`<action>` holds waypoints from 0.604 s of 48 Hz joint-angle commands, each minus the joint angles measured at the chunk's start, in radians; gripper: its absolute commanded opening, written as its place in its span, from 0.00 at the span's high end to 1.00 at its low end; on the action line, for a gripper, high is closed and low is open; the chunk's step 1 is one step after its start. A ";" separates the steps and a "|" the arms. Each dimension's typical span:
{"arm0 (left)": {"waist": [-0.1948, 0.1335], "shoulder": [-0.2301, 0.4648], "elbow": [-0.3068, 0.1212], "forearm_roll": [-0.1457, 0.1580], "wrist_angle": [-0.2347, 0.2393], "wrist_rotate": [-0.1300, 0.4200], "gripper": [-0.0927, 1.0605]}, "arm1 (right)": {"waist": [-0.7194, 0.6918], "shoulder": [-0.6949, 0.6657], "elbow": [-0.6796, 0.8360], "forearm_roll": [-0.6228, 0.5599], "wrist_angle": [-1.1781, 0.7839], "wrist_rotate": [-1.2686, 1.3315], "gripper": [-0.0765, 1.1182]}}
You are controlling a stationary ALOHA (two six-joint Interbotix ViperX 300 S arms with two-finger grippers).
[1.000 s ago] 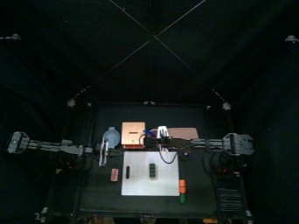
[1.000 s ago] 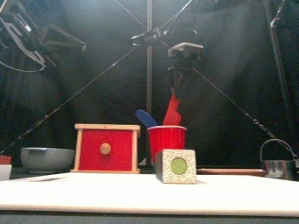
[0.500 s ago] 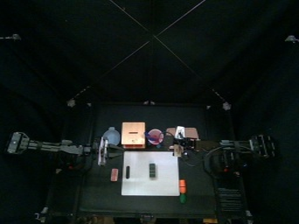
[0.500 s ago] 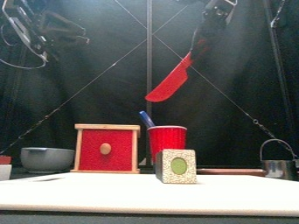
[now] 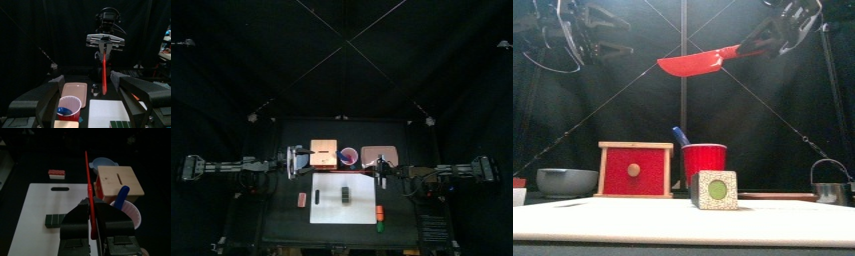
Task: Cut the sushi into 4 pieces with the knife
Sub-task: Grasp knife edge with left hand
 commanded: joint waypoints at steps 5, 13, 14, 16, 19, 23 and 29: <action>-0.051 0.130 -0.055 -0.028 -0.023 0.008 0.03 | -0.028 0.017 0.025 0.009 -0.123 0.000 0.81; -0.071 0.239 -0.097 -0.025 -0.037 0.012 0.03 | -0.028 0.018 0.026 0.012 -0.124 0.000 0.81; -0.071 0.250 -0.100 -0.023 -0.037 0.012 0.03 | -0.026 0.018 0.028 0.012 -0.123 0.000 0.81; -0.074 0.265 -0.106 -0.021 -0.043 0.012 0.03 | -0.025 0.018 0.028 0.012 -0.124 0.000 0.81; -0.086 0.287 -0.107 -0.008 -0.057 0.012 0.03 | -0.023 0.018 0.032 0.014 -0.124 0.000 0.81; -0.092 0.304 -0.107 0.008 -0.066 0.011 0.03 | -0.025 0.018 0.034 0.020 -0.124 0.000 0.81; -0.091 0.319 -0.112 -0.002 -0.091 0.012 0.03 | -0.025 0.018 0.034 0.023 -0.124 0.000 0.81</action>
